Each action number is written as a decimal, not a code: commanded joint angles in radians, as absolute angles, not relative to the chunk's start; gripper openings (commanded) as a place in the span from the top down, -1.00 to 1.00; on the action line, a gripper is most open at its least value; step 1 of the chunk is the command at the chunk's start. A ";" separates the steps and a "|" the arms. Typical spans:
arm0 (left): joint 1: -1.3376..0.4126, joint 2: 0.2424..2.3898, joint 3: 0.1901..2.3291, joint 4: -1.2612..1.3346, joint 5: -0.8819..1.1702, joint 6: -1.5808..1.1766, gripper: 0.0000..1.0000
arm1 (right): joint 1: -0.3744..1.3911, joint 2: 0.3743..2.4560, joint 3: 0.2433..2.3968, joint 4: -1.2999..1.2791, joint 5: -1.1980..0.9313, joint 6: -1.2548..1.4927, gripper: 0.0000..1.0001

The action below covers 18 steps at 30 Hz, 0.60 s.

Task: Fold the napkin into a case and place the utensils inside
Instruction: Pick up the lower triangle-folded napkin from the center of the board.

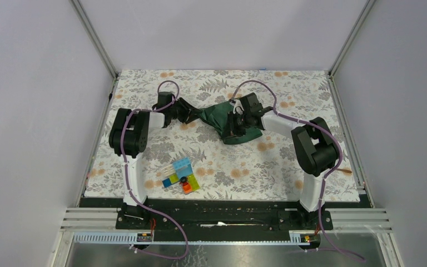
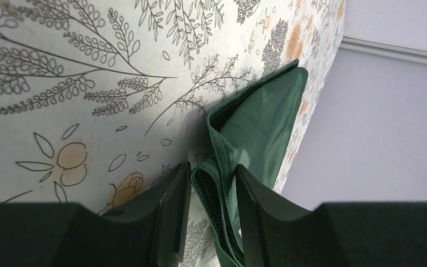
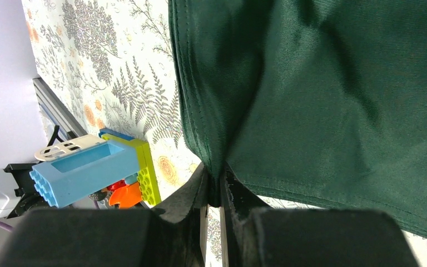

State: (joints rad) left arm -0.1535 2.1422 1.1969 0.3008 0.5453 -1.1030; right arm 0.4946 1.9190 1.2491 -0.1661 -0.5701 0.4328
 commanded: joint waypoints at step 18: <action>-0.078 2.005 1.206 0.103 0.476 -0.947 0.93 | 0.574 1.852 1.156 -0.042 -0.655 0.471 1.00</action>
State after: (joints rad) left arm -0.1242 2.1204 1.2060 0.1795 0.5472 -1.0439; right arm 0.5236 1.9076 1.1748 -0.0895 -0.5964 0.4511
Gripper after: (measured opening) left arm 0.064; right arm 0.145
